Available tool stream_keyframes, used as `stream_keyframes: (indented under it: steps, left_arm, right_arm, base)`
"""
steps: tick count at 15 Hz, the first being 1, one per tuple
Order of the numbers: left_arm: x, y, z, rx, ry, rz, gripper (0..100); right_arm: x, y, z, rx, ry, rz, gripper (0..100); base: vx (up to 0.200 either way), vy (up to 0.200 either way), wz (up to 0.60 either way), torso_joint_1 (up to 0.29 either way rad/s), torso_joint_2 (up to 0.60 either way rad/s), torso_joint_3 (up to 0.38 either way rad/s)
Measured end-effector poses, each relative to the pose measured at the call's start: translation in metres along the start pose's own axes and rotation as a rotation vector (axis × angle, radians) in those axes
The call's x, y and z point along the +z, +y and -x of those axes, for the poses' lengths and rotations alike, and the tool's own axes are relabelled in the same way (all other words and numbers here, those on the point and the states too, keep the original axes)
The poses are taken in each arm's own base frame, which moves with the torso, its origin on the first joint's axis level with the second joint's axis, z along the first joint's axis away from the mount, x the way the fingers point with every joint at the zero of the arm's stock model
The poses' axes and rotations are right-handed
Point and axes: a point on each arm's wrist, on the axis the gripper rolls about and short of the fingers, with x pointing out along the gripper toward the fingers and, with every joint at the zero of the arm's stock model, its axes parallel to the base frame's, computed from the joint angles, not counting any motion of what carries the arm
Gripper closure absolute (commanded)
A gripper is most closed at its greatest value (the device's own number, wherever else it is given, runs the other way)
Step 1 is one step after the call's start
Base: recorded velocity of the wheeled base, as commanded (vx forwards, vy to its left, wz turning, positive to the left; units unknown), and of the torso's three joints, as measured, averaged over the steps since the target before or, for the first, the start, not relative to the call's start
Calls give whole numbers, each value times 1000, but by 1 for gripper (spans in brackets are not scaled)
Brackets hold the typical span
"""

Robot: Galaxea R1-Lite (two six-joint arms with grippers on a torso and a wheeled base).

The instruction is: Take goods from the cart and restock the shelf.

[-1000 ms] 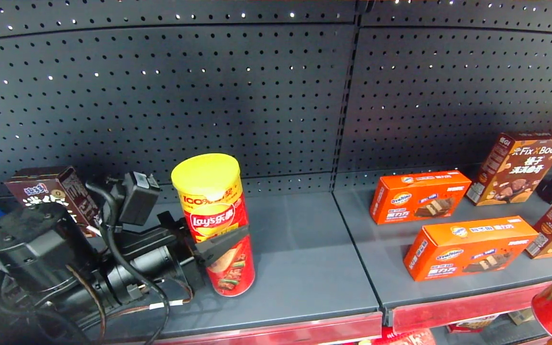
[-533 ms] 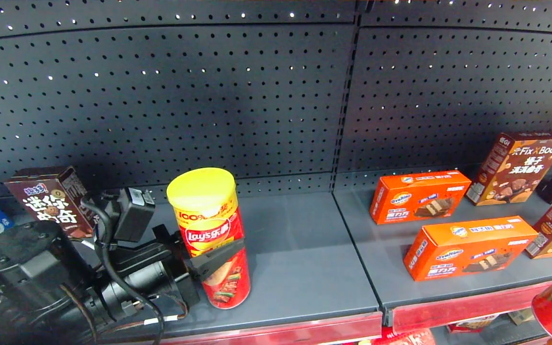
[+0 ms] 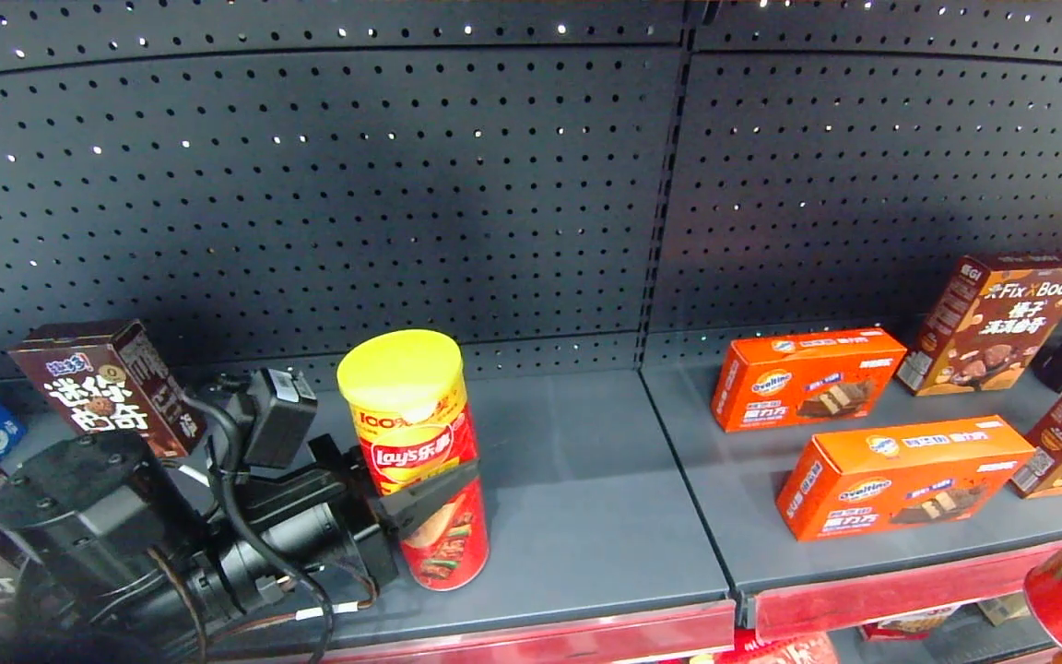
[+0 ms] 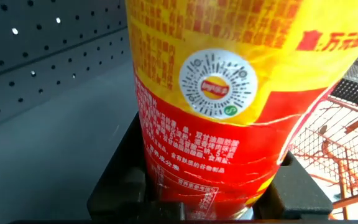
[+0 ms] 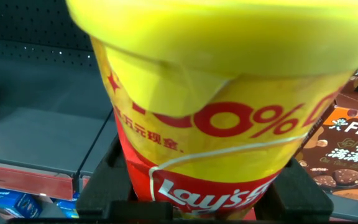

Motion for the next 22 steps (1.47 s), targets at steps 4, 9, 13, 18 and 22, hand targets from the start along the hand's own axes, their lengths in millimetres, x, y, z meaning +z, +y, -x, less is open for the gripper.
stream_keyframes:
  steps: [4, 9, 13, 18, 22]
  left_arm:
    - [-4, 2, -2, 2, 15, 5, 0]
    - [-6, -1, 2, -3, 28, 9, 0]
    - [-6, -6, 17, 8, 38, 15, 0]
    - [-2, -8, 35, 54, 31, 8, 0]
    - [-1, -5, 50, 101, 29, 4, 0]
  right_arm:
    - [0, 0, 0, -1, -1, 0, 100]
    - [0, 0, 0, 0, 0, -1, 100]
    - [-1, 0, 0, 0, 4, 0, 100]
    - [-2, 0, 0, 0, 6, 0, 100]
    - [-2, 0, 0, 0, 7, 0, 100]
  base:
    - [0, 0, 0, 0, 0, 0]
    - [0, 0, 0, 0, 0, 0]
    - [0, 0, 0, 0, 0, 0]
    - [0, 0, 0, 0, 0, 0]
    - [0, 0, 0, 0, 0, 0]
